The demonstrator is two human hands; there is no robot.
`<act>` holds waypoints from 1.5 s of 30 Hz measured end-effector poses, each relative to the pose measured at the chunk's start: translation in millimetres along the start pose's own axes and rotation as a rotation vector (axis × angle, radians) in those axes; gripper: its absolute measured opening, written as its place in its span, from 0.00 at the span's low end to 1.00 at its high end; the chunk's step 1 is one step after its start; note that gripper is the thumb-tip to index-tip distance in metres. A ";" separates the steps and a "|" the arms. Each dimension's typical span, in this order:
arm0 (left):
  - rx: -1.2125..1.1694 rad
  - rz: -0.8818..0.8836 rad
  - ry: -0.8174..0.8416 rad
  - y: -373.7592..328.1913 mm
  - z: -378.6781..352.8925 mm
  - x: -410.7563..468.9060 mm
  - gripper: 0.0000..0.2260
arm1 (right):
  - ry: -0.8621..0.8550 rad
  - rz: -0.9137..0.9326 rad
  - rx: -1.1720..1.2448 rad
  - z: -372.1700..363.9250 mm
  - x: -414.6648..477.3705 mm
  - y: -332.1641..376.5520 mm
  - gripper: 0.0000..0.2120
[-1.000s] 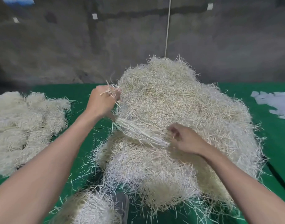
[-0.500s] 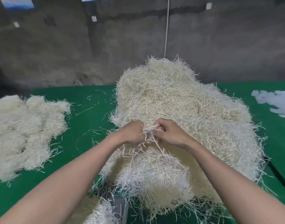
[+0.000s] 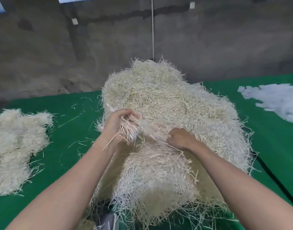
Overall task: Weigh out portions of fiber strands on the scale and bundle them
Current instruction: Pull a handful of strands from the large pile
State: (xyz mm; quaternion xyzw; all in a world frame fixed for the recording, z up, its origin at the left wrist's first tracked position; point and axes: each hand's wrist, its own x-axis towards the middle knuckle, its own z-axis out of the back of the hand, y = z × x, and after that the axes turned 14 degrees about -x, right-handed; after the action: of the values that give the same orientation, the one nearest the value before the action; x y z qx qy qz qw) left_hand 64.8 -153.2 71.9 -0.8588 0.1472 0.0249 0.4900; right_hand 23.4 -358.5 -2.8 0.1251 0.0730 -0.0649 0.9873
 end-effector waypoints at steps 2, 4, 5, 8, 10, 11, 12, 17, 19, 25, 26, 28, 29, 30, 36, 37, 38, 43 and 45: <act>-0.022 -0.094 -0.113 -26.5 5.9 8.1 0.03 | 0.072 -0.089 -0.089 -10.1 -3.2 -18.2 0.07; -0.129 -0.150 -0.150 -51.7 14.5 15.3 0.07 | 0.169 -0.127 -0.094 -25.2 -5.5 -34.2 0.11; -0.147 -0.166 -0.150 -59.1 18.3 17.8 0.11 | 0.176 -0.107 -0.092 -30.3 -6.5 -36.2 0.09; 0.051 -0.179 -0.107 -48.3 19.1 21.4 0.09 | 0.186 -0.019 -0.081 -21.8 -13.2 -26.4 0.12; 0.123 -0.165 -0.124 -36.9 16.3 20.3 0.12 | 0.091 0.096 -0.044 -0.2 -17.6 -10.2 0.17; 0.090 -0.142 -0.112 -33.2 14.1 17.7 0.17 | 0.014 0.153 -0.003 13.8 -22.2 0.7 0.17; 0.026 -0.115 -0.087 -31.8 10.6 14.1 0.20 | -0.077 0.202 0.050 27.0 -27.7 12.3 0.17; -0.119 -0.067 -0.032 -16.5 -3.6 0.5 0.26 | -0.105 0.418 0.797 53.7 -44.2 88.9 0.49; -0.115 -0.109 -0.079 -14.5 -10.5 -9.9 0.21 | 0.062 0.384 0.963 40.4 -45.9 115.0 0.47; -0.166 -0.156 0.077 -50.7 41.6 -49.2 0.11 | 0.140 0.351 0.899 35.7 -51.2 141.6 0.05; -0.041 -0.187 0.086 -55.5 56.7 -58.2 0.10 | 0.129 0.331 0.897 40.6 -53.3 145.8 0.03; 0.205 -0.201 0.068 -61.9 89.3 -76.5 0.08 | 0.121 0.318 0.835 45.1 -59.5 155.5 0.04; 0.277 -0.177 0.043 -65.3 104.7 -85.8 0.08 | 0.117 0.325 0.764 43.8 -63.5 161.5 0.06; 0.310 -0.128 0.028 -68.5 118.1 -96.7 0.08 | 0.117 0.337 0.679 41.0 -68.3 168.4 0.06; 0.351 -0.028 -0.019 -59.7 153.2 -142.8 0.16 | -0.024 0.599 0.114 3.5 -104.9 225.9 0.08; 0.415 -0.122 -0.079 -56.3 156.7 -146.9 0.08 | -0.034 0.642 0.030 -1.6 -109.4 232.9 0.08; 0.447 -0.191 -0.133 -53.9 161.1 -151.5 0.02 | -0.041 0.675 -0.021 -5.9 -113.0 237.9 0.10; 0.570 -0.207 -0.096 -52.5 194.0 -170.3 0.06 | 0.003 0.715 -0.002 -18.6 -127.0 233.5 0.06; 0.533 -0.103 -0.089 -50.6 208.6 -180.8 0.07 | 0.069 0.658 0.238 -22.4 -135.4 222.1 0.12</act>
State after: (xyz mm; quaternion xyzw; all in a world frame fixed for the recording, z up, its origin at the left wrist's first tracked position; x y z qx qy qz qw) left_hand -72.8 89.4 39.8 -0.7041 0.0831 -0.0022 0.7052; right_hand -79.7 -124.7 50.2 0.2581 0.0539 0.2532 0.9308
